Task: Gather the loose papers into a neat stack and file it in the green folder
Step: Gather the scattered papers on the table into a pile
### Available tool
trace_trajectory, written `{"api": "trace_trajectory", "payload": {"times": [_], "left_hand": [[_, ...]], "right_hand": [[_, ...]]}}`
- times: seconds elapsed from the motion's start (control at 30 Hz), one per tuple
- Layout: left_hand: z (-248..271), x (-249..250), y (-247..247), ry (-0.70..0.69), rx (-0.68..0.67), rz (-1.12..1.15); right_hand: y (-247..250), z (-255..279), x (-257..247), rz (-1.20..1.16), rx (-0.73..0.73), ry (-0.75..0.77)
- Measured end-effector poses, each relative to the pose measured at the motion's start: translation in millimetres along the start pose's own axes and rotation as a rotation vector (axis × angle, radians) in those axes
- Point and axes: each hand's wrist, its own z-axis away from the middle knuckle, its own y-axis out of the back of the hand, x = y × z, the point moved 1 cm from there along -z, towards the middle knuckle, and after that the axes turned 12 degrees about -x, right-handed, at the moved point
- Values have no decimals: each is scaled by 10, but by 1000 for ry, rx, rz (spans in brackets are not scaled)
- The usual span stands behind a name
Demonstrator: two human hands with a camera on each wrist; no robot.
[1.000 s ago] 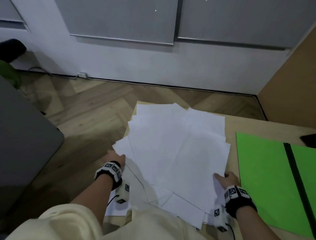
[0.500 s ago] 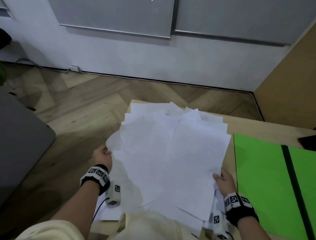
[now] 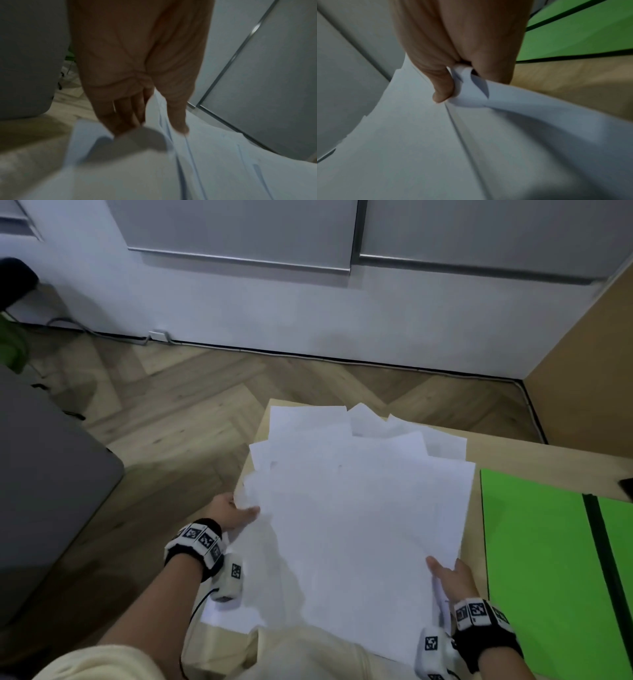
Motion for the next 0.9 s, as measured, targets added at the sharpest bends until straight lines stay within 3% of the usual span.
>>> {"api": "trace_trajectory", "payload": {"times": [0.1, 0.17, 0.27, 0.37, 0.47, 0.63, 0.67, 0.7, 0.77, 0.83, 0.9], "left_hand": [[67, -185, 50, 86, -145, -64], [96, -203, 14, 54, -15, -86], [140, -148, -64, -62, 274, 68], [157, -55, -160, -148, 343, 138], [186, -38, -186, -61, 266, 19], [263, -115, 67, 297, -234, -347], [266, -124, 111, 320, -248, -365], [251, -137, 158, 292, -191, -341], [178, -196, 221, 172, 97, -195], [188, -240, 170, 78, 339, 86], [153, -340, 50, 93, 353, 336]], "right_hand": [[58, -30, 223, -50, 48, -26], [39, -4, 303, -90, 46, -38], [21, 3, 327, -115, 67, -53], [31, -1, 343, -114, 112, -47], [15, 72, 345, -134, 158, -73], [63, 109, 368, -84, 175, -129], [61, 125, 360, -71, 164, -146], [62, 132, 344, -54, 158, -143], [56, 120, 321, -17, 152, -133], [44, 110, 291, 4, 146, -125], [51, 119, 273, 21, 145, -117]]}}
